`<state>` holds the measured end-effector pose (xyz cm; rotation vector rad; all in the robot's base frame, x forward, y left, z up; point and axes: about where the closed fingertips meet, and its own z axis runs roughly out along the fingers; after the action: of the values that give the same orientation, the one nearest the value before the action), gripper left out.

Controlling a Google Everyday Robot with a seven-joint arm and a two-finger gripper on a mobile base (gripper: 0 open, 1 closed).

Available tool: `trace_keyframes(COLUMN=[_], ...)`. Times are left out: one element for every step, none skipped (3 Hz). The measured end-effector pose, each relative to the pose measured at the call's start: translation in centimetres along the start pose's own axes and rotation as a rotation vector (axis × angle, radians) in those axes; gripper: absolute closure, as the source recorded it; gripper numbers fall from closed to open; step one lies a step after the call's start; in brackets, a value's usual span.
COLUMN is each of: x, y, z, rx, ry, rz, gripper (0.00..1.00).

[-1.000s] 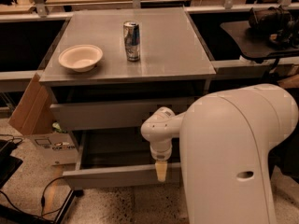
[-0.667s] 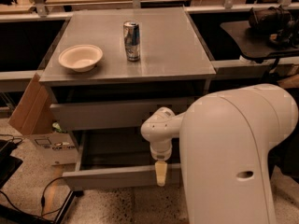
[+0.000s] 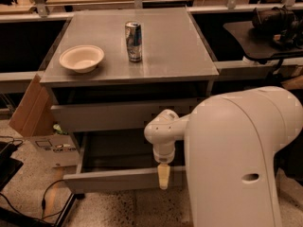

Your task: Open middle drawer

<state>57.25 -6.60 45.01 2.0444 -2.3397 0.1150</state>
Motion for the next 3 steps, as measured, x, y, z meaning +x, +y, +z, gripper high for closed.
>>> trace_keyframes(x=[0.5,1.4,2.2], y=[1.9,6.2,9.9], z=[-0.2,0.7,2.3], rx=[-0.002,-0.054,-0.138], ry=[-0.043,-0.085,-0.133], rz=[0.035,0.069,0.115], gripper=[0.00,0.18,0.41])
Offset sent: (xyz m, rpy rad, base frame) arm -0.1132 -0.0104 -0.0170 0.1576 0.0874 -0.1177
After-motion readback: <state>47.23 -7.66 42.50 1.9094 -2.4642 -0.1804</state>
